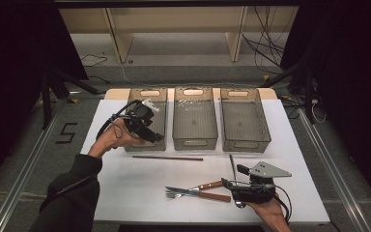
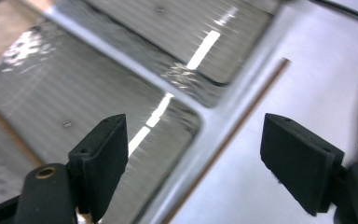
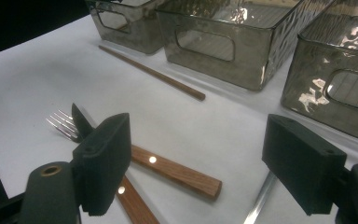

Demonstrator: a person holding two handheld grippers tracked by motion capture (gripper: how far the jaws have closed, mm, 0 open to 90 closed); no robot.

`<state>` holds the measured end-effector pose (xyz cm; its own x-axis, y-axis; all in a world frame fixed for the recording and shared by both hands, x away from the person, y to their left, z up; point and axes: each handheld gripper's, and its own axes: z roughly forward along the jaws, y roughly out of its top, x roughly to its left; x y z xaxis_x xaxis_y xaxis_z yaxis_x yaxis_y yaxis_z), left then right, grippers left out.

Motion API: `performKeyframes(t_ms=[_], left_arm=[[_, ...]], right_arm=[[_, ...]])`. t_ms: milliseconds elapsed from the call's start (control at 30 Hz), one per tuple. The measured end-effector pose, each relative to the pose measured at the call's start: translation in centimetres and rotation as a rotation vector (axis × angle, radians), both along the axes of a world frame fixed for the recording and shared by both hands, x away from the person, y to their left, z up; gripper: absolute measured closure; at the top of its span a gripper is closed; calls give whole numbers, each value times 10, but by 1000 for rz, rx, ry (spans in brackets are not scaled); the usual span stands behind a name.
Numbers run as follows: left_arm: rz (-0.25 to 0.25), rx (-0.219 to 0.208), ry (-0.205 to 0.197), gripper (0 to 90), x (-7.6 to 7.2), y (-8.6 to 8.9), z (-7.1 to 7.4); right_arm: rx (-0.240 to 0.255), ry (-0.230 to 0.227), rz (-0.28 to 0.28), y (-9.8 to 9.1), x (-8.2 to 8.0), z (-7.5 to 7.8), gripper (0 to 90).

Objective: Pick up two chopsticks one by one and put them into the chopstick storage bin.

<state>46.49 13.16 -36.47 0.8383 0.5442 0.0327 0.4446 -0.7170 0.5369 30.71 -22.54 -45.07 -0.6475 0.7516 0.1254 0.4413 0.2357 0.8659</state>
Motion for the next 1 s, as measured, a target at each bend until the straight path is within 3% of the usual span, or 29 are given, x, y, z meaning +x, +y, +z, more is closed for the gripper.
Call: performKeyframes(t_ms=[133,333,433,700,733,1000], left_arm=[[-87,28,10,233,-11,-11,-4],[-153,93,31,234,-17,-25,-20],[-154,89,51,234,-17,-28,-30],[-176,132,73,219,-16,-33,-50],[-159,119,72,219,-16,-34,-53],[-153,139,92,228,-10,-33,-69]], right_arm=[[-1,-1,1,0,0,0,246],[-3,-3,4,0,-1,0,245],[-3,-3,4,0,-1,0,246],[-4,-3,7,1,-1,0,245],[-3,-3,7,1,-1,0,245],[-1,-5,4,0,-1,1,245]])
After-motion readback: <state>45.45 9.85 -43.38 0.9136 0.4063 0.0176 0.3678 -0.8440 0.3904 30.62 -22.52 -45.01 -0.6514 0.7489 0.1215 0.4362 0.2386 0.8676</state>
